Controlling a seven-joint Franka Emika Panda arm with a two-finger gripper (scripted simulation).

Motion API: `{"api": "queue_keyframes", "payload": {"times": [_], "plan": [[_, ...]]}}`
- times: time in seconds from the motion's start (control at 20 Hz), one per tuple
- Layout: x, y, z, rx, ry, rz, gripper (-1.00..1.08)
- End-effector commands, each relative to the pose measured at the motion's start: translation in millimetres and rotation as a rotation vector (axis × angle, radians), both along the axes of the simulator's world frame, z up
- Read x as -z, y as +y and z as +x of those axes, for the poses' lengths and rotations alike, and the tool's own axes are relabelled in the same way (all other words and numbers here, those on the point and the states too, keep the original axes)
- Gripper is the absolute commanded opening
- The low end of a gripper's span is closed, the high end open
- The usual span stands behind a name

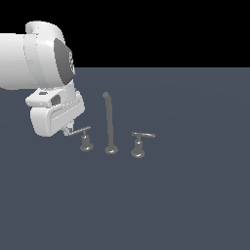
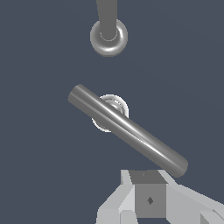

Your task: Turn on the faucet by rotating a designated handle.

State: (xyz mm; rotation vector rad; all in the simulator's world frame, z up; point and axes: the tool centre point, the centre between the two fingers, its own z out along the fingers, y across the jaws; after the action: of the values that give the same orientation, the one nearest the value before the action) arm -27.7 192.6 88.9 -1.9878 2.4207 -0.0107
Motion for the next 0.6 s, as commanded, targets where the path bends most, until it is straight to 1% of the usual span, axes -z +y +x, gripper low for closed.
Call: {"api": "queue_keyframes", "payload": {"times": [0.0,0.55], "plan": [[0.0,-1.3,-4.4,-0.003,0.003,-0.003,-1.0],[-0.2,-29.5,-32.5,0.002,0.011,-0.001,-1.0]]}}
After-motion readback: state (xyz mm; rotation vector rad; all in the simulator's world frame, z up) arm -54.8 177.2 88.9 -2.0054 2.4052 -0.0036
